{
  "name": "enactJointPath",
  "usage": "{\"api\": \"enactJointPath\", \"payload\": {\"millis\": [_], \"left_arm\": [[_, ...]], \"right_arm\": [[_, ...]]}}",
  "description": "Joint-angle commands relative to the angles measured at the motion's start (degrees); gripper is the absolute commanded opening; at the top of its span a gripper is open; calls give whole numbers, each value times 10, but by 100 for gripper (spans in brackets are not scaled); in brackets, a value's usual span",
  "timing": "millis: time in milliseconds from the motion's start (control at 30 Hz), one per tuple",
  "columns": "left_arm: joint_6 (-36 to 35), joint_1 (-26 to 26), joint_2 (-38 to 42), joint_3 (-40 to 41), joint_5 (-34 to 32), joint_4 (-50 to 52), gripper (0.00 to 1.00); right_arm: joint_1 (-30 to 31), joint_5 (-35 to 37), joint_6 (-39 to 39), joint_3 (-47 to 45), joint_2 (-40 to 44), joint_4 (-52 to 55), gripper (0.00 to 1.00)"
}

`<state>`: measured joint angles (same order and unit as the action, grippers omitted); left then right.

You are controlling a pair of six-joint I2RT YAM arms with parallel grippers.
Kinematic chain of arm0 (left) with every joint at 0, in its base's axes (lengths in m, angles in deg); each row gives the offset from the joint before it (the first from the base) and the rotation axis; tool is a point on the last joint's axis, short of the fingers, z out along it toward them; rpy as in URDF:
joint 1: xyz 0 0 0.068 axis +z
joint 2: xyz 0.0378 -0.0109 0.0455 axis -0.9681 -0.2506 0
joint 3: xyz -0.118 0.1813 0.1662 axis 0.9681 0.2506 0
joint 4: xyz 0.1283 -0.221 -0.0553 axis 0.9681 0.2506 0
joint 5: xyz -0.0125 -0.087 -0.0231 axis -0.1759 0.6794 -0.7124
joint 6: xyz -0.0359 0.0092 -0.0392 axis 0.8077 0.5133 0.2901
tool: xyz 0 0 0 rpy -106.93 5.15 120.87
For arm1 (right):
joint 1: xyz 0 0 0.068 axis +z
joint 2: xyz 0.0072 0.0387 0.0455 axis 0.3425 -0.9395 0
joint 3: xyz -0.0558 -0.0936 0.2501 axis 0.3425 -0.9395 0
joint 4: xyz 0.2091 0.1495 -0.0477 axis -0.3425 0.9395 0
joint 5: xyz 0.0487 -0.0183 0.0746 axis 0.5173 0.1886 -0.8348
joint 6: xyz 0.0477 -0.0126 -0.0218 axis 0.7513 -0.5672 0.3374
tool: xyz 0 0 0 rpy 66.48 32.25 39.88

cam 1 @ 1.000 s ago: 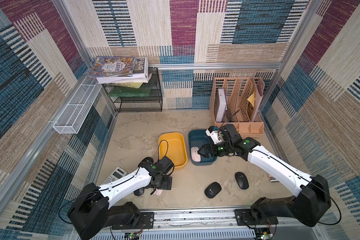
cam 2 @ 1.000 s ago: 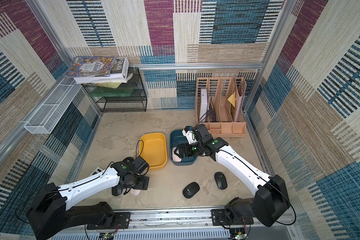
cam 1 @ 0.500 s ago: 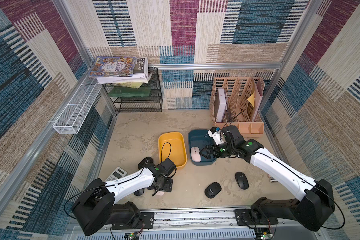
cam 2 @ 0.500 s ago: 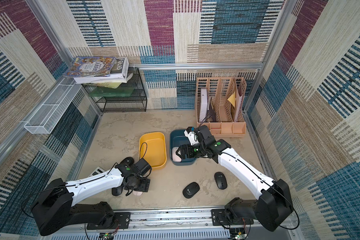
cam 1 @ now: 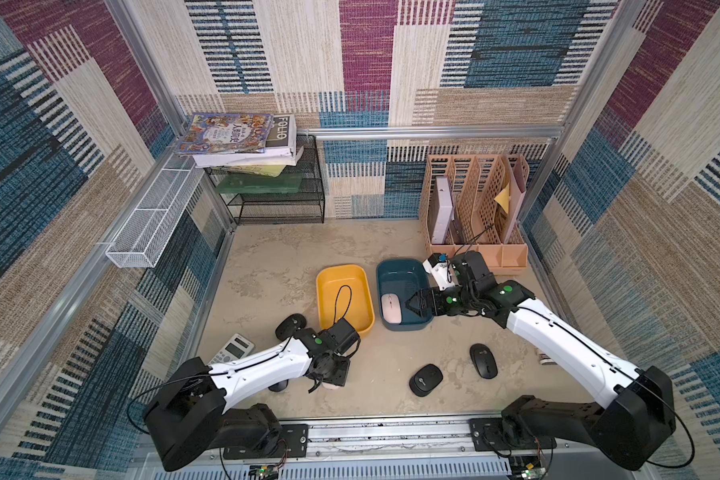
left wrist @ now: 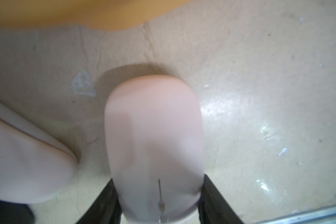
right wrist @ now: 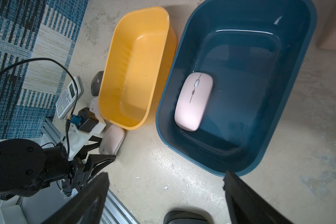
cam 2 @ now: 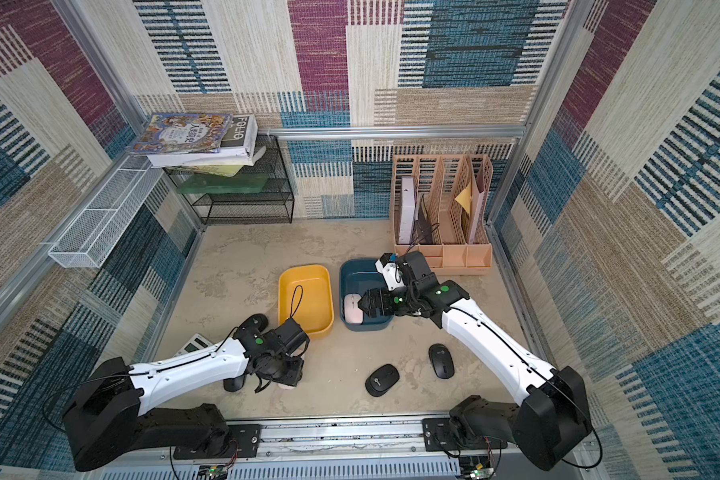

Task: Place the mice by color into the storage box
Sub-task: Pick up the mouse from the center of the board, then place the mouse at the center of the board.

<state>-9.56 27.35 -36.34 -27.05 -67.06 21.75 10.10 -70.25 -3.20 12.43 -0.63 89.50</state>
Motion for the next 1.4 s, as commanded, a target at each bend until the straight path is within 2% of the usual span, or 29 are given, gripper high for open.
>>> {"api": "enactJointPath", "payload": {"millis": [0, 200, 333, 500, 600, 733, 967, 1233, 1367], "left_arm": [[-26, -25, -4, -12, 8, 5, 51], [-54, -103, -3, -52, -7, 32, 51], [-106, -142, -12, -95, -24, 53, 51], [-212, -161, -50, -149, -34, 73, 51], [-273, -164, -79, -174, -34, 74, 50], [-341, -168, -128, -216, -70, 102, 49], [-465, -173, -160, -202, -95, 86, 49], [-572, -177, -169, -151, -50, 39, 61], [-581, -177, -163, -133, -60, 0, 76]], "right_arm": [[-4, -1, -7, -3, 7, 11, 96], [-26, -8, -22, -12, 32, 29, 96], [-72, -30, -39, -30, 57, 42, 96], [-120, -65, -60, -49, 79, 52, 96], [-128, -70, -71, -54, 79, 61, 96], [-130, -72, -79, -65, 76, 64, 96], [-131, -78, -86, -77, 67, 57, 96], [-132, -84, -92, -87, 51, 50, 96], [-132, -91, -91, -91, 48, 47, 96]]}}
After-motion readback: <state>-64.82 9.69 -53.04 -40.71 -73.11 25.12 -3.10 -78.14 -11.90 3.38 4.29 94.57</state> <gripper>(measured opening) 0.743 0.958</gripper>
